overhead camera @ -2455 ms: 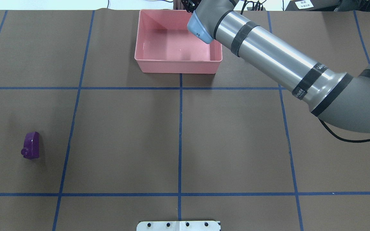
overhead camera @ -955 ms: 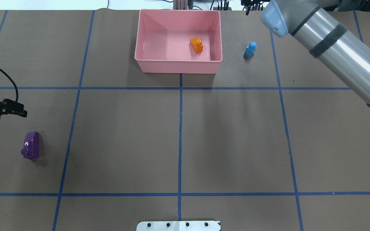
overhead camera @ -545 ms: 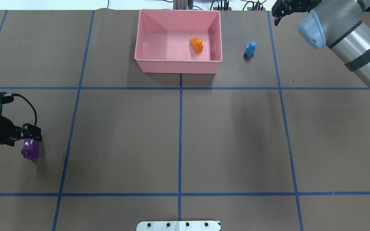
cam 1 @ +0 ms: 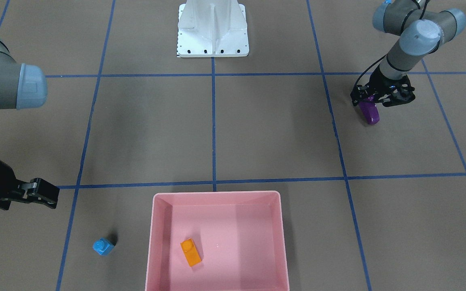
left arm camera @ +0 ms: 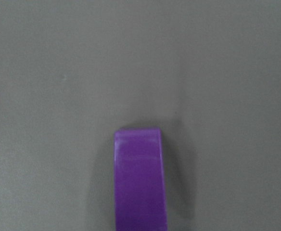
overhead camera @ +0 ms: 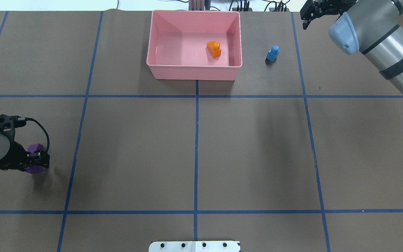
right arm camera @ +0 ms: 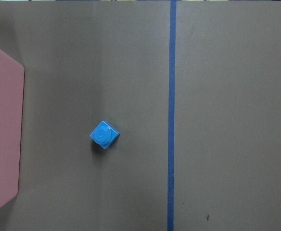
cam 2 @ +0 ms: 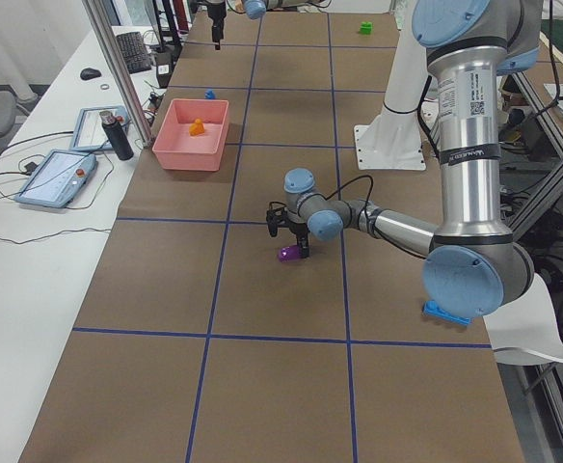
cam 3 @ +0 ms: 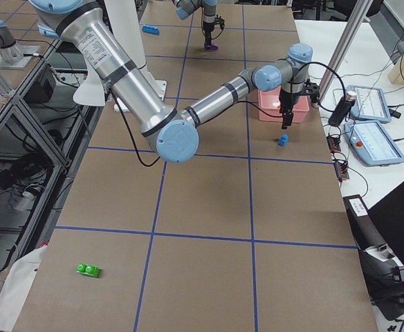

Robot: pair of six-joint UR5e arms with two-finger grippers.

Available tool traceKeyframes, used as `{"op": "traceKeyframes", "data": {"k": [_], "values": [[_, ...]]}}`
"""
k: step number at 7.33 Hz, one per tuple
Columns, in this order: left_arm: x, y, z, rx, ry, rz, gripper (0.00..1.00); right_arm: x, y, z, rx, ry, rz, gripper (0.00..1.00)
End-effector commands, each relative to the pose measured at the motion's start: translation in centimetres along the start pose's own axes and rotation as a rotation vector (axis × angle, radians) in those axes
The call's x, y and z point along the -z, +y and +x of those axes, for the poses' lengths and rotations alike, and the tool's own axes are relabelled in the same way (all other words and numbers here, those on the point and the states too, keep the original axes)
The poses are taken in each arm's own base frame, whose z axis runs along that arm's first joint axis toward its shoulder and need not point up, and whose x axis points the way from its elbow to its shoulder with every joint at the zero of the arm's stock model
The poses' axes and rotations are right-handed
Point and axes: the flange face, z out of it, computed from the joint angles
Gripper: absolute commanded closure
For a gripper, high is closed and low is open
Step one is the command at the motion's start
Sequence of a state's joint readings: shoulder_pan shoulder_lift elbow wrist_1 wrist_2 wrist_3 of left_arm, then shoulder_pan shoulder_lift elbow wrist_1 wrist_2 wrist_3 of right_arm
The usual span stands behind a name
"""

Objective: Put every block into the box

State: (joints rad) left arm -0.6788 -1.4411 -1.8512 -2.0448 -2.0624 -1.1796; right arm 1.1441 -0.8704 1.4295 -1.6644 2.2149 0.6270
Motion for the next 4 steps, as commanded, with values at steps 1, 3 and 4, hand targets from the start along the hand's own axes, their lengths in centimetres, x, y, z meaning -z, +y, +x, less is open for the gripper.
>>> {"op": "traceKeyframes", "data": {"k": [1,3,4], "values": [[-0.4,0.3,-0.1,-0.088,-0.006,-0.008,1.0,-0.1,-0.1,-0.1,-0.001,0.002,-0.002,0.01],[1.2,0.2,1.5,-0.138,0.028,0.005,1.0,-0.9,0.0,0.6,-0.002,0.009,-0.008,0.01],[3.0,-0.1,2.6,-0.149,0.061,0.029,1.0,-1.7,-0.5,1.2,0.003,0.005,-0.001,0.01]]}}
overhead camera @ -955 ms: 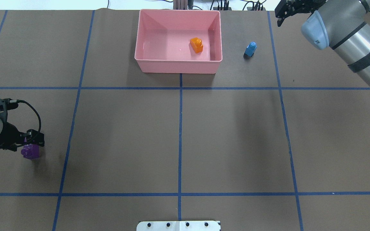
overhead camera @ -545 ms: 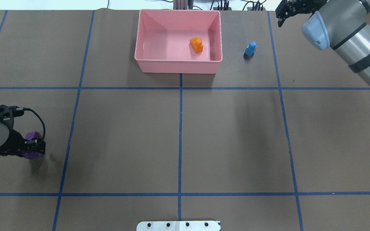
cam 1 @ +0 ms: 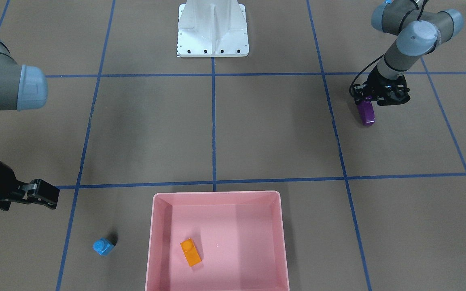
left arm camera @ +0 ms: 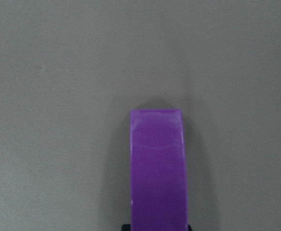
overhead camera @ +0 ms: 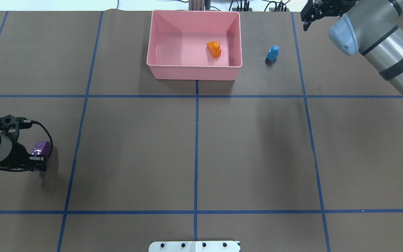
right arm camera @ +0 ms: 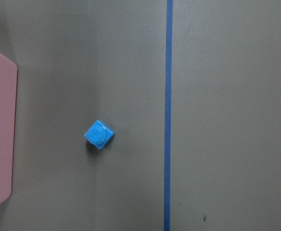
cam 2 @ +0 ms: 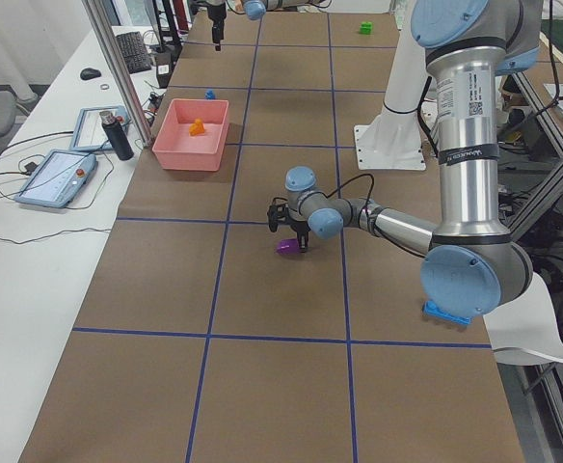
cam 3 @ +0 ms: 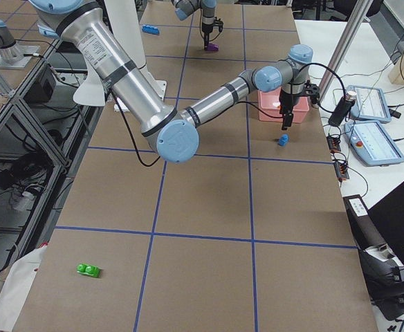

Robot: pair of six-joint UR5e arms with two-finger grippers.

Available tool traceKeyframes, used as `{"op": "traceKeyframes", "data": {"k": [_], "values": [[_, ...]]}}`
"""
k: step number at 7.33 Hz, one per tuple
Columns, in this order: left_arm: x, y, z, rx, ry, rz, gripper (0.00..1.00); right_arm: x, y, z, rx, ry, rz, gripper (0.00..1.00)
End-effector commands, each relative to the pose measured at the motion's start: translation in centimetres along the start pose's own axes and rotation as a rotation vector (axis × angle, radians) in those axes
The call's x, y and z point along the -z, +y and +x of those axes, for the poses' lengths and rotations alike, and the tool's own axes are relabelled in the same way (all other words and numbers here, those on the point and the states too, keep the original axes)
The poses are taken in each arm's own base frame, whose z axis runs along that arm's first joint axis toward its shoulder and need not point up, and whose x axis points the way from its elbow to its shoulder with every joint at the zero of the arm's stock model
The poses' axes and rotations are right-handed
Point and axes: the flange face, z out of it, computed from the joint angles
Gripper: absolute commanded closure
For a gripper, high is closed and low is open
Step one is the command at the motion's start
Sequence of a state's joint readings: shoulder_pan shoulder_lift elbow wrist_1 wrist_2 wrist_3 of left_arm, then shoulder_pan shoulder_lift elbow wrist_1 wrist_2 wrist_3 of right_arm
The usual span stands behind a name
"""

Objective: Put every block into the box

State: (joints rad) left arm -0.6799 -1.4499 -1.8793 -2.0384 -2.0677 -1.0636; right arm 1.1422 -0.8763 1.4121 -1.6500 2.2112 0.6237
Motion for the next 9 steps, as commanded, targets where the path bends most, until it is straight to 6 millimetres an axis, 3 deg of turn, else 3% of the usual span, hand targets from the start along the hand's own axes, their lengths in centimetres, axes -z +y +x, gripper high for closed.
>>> {"op": "traceKeyframes", "data": {"k": [1,3,5,7,8,9], "values": [[5.4,-3.2,3.8,-0.026,0.096,0.11,1.0,-2.5,-0.7,1.7,0.009,-0.004,0.009,0.01],[12.6,-9.9,13.4,-0.038,0.182,0.22,1.0,-5.4,-1.5,3.8,0.03,-0.021,0.035,0.01],[20.7,-18.7,26.2,0.02,0.173,0.266,1.0,-7.3,-1.1,3.1,0.053,-0.025,0.028,0.0],[21.1,-25.9,34.4,0.086,0.153,0.252,1.0,-9.4,-1.1,2.1,0.076,-0.031,0.025,0.0],[20.9,-28.9,37.8,0.108,0.122,0.24,1.0,-10.2,-1.3,1.9,0.07,-0.016,0.019,0.0],[19.5,-31.8,40.2,0.121,0.09,0.255,1.0,-10.2,-2.2,1.0,0.066,-0.011,0.019,0.0]]}}
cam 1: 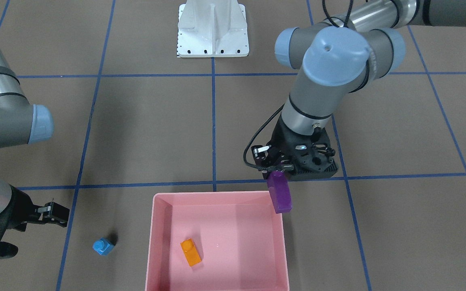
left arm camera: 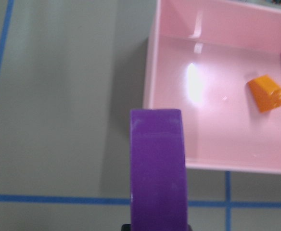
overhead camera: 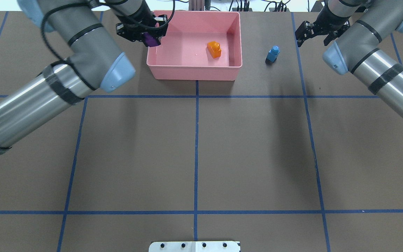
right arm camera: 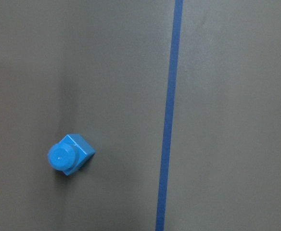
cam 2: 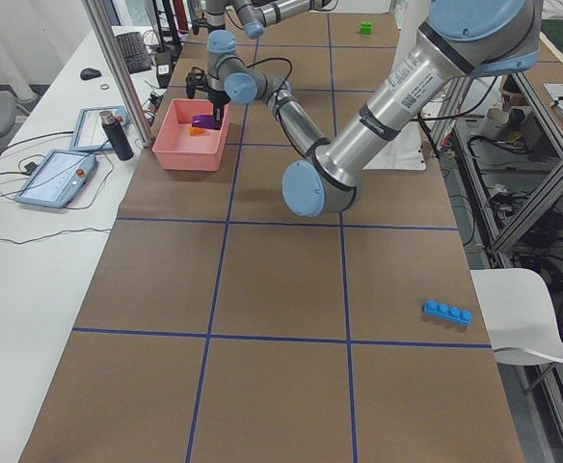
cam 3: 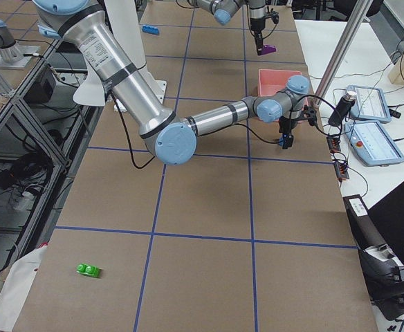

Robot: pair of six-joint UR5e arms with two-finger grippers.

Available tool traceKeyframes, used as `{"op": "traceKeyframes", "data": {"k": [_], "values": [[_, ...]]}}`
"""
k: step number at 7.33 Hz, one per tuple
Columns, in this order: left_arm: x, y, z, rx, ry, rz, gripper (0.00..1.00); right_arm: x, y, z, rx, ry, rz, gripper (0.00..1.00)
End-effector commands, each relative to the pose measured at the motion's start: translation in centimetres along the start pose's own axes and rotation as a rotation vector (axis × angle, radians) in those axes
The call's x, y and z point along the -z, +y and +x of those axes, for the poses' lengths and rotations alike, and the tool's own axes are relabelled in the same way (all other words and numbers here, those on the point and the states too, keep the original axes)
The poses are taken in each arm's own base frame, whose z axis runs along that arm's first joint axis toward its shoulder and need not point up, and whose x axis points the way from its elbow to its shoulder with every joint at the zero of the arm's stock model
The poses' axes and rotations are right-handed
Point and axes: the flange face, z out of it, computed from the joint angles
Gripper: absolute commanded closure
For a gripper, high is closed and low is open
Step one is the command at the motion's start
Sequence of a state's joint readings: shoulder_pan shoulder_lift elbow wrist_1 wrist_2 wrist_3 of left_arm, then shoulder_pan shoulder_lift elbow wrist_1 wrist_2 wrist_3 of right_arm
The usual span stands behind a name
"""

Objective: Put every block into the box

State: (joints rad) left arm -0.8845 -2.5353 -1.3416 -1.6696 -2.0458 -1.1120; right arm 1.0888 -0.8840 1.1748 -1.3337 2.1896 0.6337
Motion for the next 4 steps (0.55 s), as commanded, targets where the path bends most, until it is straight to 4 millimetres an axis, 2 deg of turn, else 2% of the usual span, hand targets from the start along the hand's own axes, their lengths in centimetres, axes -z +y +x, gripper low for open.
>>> {"op": "traceKeyframes", "data": {"k": [1,2,3,4], "values": [[-6.1,-3.5,4.8,0.005,-0.051,0.018,1.0,-0.7,-1.5,-1.3,-0.02,0.013,-0.01,0.0],[-8.5,-4.1,3.6,-0.009,-0.05,0.031,0.5,-1.0,-2.1,-2.1,-0.043,0.017,-0.015,0.0],[-9.2,-3.4,3.9,-0.026,-0.041,0.027,0.01,-1.0,-3.0,-3.4,-0.099,0.018,-0.02,0.0],[-8.7,-3.5,4.0,-0.028,-0.033,0.031,0.0,-1.1,-3.9,-5.1,-0.173,0.03,-0.015,0.01]]}}
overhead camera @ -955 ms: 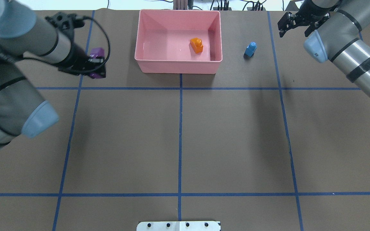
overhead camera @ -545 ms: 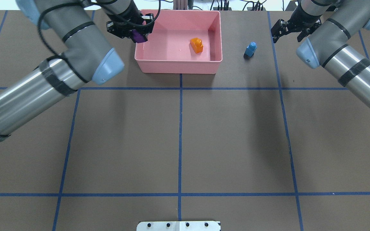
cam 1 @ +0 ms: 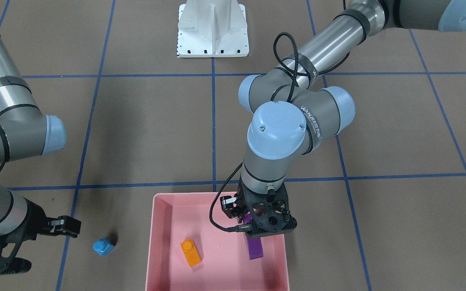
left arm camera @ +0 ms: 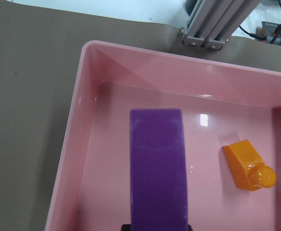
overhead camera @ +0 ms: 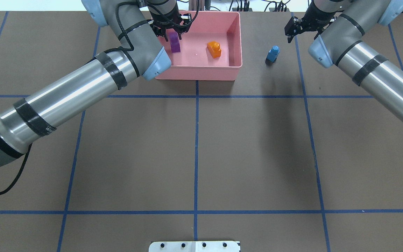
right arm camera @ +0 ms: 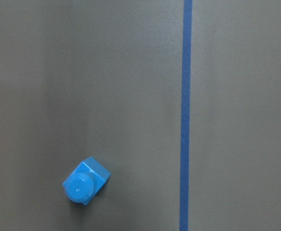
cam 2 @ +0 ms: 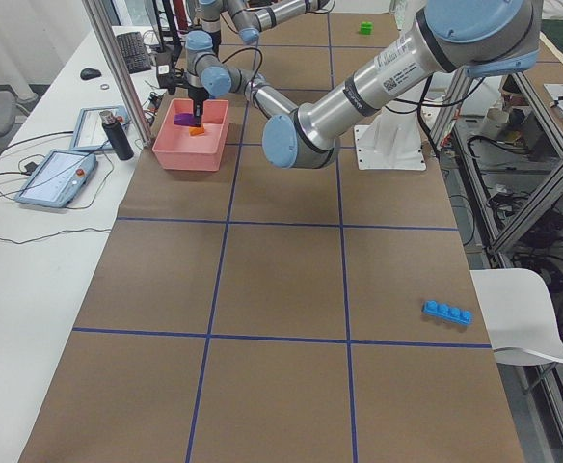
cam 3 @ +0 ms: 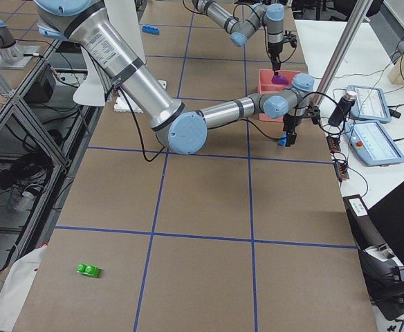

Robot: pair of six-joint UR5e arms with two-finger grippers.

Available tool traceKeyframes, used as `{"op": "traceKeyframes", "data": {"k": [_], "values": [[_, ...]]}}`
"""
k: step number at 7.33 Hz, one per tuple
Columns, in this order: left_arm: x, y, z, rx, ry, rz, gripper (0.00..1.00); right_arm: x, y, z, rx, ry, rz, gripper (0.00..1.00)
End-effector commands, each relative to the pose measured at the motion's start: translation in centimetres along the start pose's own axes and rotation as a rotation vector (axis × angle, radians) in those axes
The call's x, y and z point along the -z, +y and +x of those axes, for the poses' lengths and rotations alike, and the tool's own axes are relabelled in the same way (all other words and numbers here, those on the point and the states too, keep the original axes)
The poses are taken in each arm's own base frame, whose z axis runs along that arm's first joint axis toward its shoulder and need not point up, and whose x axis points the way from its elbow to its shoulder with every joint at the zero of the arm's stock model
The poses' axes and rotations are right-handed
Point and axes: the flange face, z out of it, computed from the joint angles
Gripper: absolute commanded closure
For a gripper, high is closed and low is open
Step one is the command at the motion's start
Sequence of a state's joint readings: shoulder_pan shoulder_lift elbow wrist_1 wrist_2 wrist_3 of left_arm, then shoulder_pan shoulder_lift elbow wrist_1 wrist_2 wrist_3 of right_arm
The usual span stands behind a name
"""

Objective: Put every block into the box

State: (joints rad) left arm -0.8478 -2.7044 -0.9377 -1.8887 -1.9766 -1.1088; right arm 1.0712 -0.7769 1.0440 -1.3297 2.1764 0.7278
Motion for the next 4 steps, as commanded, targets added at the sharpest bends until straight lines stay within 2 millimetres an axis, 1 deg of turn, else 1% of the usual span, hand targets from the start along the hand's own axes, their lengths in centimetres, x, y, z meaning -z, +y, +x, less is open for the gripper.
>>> {"op": "traceKeyframes", "data": {"k": [1,2,3,4], "values": [[-0.3,0.0,0.2,-0.01,0.011,0.004,0.0,-1.3,-1.0,-2.4,-0.159,0.01,0.02,0.01],[0.2,0.1,0.4,-0.014,0.019,0.008,0.0,-4.2,-0.1,-3.7,-0.258,-0.009,0.083,0.02],[0.3,0.2,0.5,-0.016,0.023,0.01,0.0,-7.4,0.7,-6.4,-0.33,0.014,0.177,0.02],[0.3,0.2,0.5,-0.016,0.023,0.01,0.0,-8.9,1.1,-8.6,-0.352,0.044,0.203,0.03]]}}
